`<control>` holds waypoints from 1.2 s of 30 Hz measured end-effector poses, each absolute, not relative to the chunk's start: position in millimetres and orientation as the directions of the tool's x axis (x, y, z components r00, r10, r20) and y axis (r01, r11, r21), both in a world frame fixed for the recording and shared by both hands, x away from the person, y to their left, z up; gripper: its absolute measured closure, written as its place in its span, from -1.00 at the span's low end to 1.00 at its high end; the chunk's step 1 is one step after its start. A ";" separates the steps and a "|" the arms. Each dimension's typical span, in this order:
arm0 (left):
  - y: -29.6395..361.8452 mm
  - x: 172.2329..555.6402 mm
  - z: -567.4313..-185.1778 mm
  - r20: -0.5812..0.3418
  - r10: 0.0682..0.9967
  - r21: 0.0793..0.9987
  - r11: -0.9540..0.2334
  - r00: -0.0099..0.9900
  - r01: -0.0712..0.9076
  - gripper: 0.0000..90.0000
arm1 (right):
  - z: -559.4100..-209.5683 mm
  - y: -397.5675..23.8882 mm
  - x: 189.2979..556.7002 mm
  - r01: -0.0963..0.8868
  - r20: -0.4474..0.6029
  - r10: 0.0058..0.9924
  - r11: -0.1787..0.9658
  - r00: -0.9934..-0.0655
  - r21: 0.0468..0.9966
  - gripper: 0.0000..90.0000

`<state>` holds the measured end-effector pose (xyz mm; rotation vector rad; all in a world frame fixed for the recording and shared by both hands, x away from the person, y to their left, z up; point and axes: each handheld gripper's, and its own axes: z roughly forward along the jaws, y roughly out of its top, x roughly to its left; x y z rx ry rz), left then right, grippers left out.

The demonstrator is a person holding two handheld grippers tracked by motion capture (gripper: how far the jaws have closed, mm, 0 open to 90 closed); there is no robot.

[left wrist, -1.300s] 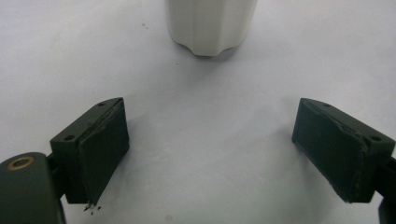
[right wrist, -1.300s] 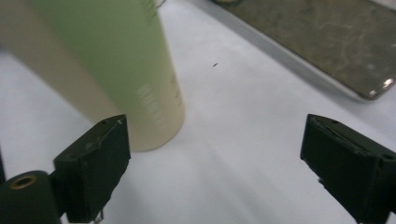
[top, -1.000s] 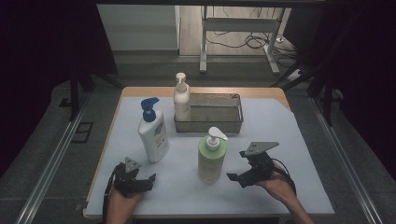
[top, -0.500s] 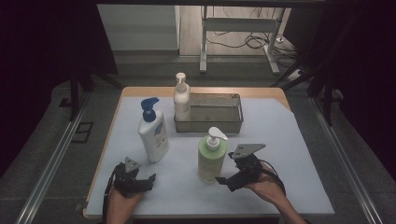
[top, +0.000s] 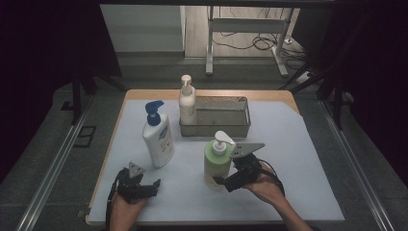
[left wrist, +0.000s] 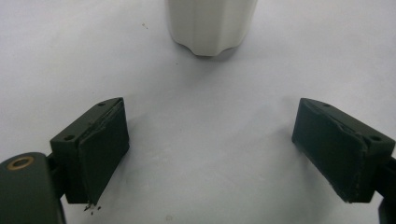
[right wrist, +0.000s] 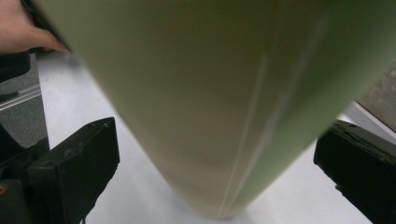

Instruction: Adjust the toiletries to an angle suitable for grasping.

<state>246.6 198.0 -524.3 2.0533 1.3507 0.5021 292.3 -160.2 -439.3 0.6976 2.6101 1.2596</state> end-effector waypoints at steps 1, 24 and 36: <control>198.1 246.7 -524.3 -0.023 0.914 0.679 -0.283 0.404 0.678 -0.76 | -439.1 -158.7 293.3 0.338 0.055 0.475 0.536 -0.878 0.773 -0.99; 198.3 246.8 -524.2 -0.021 0.914 0.678 -0.285 0.406 0.677 -0.77 | -433.7 -146.9 291.2 0.335 0.017 0.530 0.511 -0.848 0.791 -0.73; 198.3 246.8 -524.1 -0.022 0.913 0.677 -0.286 0.407 0.678 -0.77 | -409.1 -151.6 296.2 0.330 0.002 0.556 0.491 -0.831 0.806 -0.73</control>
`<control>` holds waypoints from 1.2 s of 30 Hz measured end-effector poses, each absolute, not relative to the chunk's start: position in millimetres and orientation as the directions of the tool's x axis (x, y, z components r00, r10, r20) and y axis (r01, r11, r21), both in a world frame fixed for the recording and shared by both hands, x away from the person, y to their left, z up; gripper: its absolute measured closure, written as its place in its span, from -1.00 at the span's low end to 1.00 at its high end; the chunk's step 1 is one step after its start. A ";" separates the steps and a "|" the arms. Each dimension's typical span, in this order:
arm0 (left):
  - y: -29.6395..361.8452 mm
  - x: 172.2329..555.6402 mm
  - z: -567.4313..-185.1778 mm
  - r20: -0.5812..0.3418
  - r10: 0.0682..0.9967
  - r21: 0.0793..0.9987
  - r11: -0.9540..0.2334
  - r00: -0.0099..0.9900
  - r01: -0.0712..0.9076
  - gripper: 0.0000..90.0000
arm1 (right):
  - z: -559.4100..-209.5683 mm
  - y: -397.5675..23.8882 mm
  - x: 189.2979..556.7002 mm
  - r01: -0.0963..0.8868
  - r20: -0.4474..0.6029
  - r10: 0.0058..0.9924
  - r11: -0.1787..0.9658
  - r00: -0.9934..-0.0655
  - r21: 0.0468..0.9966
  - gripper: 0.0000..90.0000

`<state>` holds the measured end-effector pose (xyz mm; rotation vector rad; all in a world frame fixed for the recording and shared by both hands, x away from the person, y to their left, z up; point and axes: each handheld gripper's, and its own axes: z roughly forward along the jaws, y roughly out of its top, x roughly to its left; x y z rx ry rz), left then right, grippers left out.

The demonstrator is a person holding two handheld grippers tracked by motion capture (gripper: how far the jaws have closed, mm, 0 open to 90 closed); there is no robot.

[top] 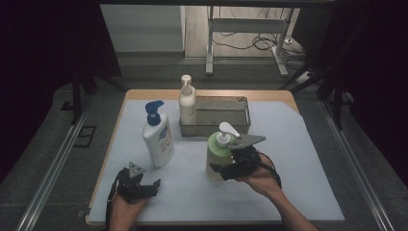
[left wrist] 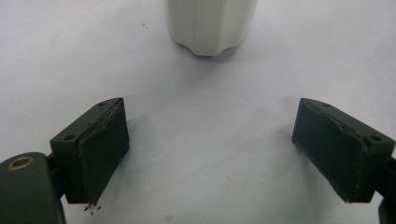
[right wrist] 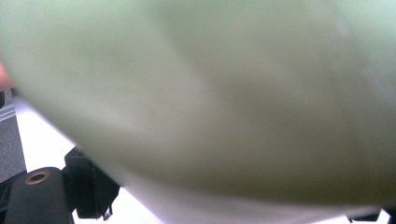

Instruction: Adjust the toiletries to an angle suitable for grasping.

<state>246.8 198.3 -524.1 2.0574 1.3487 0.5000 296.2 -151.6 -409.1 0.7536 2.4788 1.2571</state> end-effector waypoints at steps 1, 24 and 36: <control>198.3 246.8 -524.1 -0.022 0.913 0.677 -0.285 0.407 0.678 -0.77 | -407.2 -152.1 297.5 0.333 0.004 0.559 0.489 -0.829 0.807 -0.73; 198.3 246.9 -524.3 -0.021 0.914 0.679 -0.285 0.406 0.677 -0.76 | -362.5 -145.6 341.1 0.337 -0.022 0.617 0.459 -0.786 0.822 -0.73; 198.4 247.1 -524.4 -0.022 0.914 0.680 -0.284 0.406 0.676 -0.77 | -347.2 -138.4 372.5 0.341 -0.048 0.665 0.442 -0.746 0.830 -0.73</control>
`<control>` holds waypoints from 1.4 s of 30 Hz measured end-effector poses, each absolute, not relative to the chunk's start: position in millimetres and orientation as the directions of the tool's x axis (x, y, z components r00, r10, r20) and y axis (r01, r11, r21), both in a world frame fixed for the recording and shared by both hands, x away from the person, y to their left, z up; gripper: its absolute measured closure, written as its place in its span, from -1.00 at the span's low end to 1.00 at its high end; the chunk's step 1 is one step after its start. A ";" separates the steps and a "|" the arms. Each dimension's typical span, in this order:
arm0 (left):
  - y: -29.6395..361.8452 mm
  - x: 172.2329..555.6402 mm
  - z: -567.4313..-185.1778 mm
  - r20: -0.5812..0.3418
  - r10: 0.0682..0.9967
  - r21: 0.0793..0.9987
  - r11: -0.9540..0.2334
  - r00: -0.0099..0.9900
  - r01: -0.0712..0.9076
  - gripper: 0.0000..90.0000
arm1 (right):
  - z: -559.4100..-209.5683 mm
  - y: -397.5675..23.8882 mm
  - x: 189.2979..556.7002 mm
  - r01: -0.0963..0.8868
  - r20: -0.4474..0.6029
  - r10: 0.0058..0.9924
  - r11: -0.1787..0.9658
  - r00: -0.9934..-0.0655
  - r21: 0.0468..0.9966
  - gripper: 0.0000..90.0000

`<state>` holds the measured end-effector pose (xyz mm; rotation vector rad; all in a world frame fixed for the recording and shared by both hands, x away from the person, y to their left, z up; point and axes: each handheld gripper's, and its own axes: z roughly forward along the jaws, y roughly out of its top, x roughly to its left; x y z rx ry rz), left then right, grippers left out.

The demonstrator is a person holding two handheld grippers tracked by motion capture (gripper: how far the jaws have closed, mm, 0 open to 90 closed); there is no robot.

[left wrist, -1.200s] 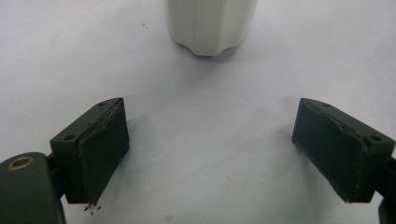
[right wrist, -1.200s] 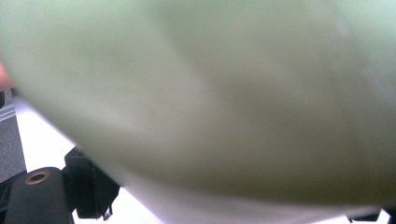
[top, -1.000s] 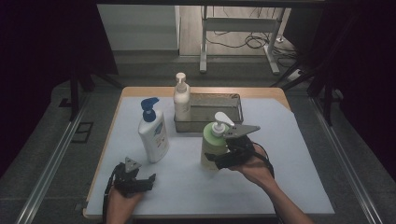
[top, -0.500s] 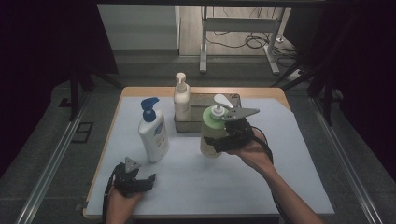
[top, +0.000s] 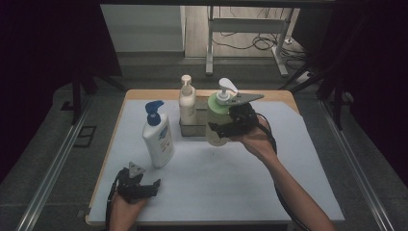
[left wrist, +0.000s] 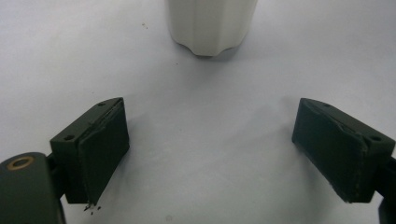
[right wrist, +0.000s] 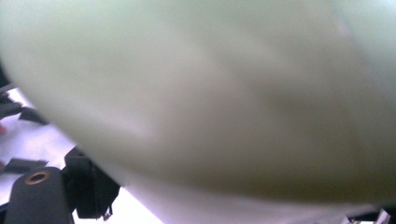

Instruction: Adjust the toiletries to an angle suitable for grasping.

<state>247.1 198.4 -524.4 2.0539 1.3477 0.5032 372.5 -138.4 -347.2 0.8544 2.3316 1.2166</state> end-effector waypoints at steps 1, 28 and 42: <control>198.4 247.1 -524.4 -0.021 0.914 0.680 -0.285 0.406 0.676 -0.77 | -346.4 -137.3 375.8 0.337 -0.054 0.668 0.441 -0.743 0.832 -0.73; 198.4 247.2 -524.4 -0.024 0.914 0.680 -0.282 0.405 0.677 -0.77 | -343.3 -110.9 441.2 0.383 -0.063 0.766 0.388 -0.639 0.838 -0.73; 198.4 247.1 -524.3 -0.025 0.914 0.678 -0.282 0.405 0.679 -0.77 | -366.3 -97.8 465.3 0.413 -0.059 0.786 0.386 -0.616 0.825 -0.73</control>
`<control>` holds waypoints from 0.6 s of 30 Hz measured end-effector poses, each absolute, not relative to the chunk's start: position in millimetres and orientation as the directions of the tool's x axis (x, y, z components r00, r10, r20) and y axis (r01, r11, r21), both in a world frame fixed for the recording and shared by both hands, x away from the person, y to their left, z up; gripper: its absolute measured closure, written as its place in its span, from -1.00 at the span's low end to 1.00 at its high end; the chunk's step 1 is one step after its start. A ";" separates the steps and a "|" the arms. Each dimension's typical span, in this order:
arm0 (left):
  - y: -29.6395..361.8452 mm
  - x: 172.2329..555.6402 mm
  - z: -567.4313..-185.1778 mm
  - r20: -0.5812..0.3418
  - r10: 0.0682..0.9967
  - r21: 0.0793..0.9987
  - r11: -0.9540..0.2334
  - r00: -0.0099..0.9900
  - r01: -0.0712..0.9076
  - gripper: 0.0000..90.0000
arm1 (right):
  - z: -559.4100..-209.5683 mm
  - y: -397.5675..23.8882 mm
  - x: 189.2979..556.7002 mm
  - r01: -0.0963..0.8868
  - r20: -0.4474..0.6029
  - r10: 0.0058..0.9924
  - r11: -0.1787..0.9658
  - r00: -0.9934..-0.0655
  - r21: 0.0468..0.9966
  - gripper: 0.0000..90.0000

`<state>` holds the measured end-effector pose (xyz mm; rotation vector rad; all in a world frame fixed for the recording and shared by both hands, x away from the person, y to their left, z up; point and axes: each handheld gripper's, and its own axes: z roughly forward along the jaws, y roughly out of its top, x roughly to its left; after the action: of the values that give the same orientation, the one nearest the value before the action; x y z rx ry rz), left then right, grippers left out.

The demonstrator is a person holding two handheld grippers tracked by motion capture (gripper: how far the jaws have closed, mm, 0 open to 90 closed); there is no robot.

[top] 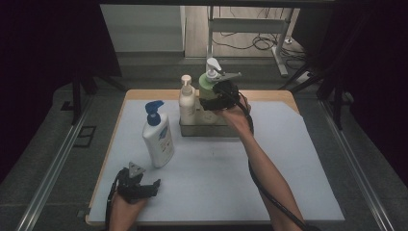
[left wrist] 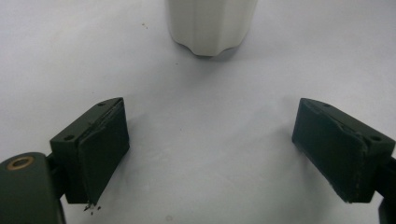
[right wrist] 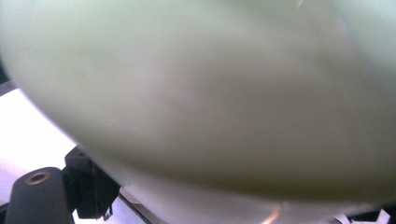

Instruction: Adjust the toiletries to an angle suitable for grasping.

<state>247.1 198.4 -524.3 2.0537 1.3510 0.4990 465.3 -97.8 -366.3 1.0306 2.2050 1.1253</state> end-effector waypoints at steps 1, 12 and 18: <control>198.5 247.1 -524.3 -0.025 0.914 0.678 -0.282 0.405 0.679 -0.77 | -369.0 -97.3 466.4 0.417 -0.058 0.788 0.385 -0.613 0.823 -0.73; 198.6 247.1 -524.1 -0.024 0.914 0.676 -0.284 0.406 0.680 -0.77 | -397.0 -93.5 473.8 0.442 -0.056 0.791 0.398 -0.609 0.804 -0.73; 198.7 247.1 -524.1 -0.024 0.913 0.677 -0.284 0.406 0.679 -0.77 | -409.8 -96.0 476.2 0.462 -0.049 0.797 0.398 -0.602 0.793 -0.73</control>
<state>247.1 198.7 -524.1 2.0567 1.3498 0.4977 476.2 -96.0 -409.8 1.0797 2.2363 1.0702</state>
